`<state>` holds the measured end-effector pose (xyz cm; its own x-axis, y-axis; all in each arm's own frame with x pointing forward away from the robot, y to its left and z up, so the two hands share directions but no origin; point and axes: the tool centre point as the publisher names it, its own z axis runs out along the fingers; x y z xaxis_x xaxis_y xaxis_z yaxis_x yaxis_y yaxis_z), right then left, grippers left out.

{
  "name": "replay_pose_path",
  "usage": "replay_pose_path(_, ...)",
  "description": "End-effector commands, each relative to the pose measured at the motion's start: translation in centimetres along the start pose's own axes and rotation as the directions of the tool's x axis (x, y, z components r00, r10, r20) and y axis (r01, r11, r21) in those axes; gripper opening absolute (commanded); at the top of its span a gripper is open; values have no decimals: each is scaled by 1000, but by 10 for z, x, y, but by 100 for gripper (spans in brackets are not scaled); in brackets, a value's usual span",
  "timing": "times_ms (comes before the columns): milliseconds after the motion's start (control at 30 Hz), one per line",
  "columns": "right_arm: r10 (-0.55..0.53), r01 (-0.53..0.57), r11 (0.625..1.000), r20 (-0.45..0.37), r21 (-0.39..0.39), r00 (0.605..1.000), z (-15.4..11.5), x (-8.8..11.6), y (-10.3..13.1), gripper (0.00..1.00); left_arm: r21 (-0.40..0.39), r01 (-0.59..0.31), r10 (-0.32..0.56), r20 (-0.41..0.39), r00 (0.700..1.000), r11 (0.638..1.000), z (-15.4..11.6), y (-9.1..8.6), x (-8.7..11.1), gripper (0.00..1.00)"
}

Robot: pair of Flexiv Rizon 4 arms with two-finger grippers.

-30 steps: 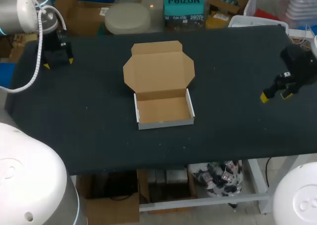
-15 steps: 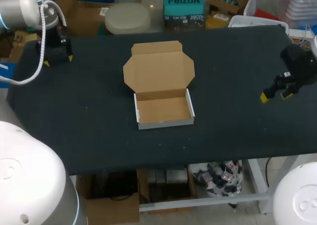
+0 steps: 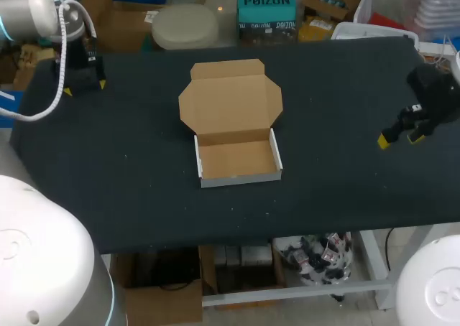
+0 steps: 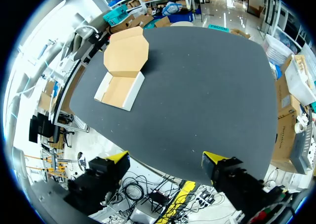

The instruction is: Assemble the packaging by folding the flat box into shape, placing the metal phone stand inside, and closing the box properly

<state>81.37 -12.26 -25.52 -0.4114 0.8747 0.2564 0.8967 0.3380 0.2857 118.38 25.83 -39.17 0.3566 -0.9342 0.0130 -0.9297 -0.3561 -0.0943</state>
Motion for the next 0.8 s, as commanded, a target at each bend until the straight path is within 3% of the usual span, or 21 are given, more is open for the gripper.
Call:
replay_pose_path(33,1,-1,1000,0,5,1000,-1,0,1,100,-12,0,0,6,1000,1000,0,-4,1,100)
replay_pose_path(800,1,-1,1000,0,5,1000,-1,0,1,100,-2,-16,16,3,1000,1000,2,-21,-3,100)
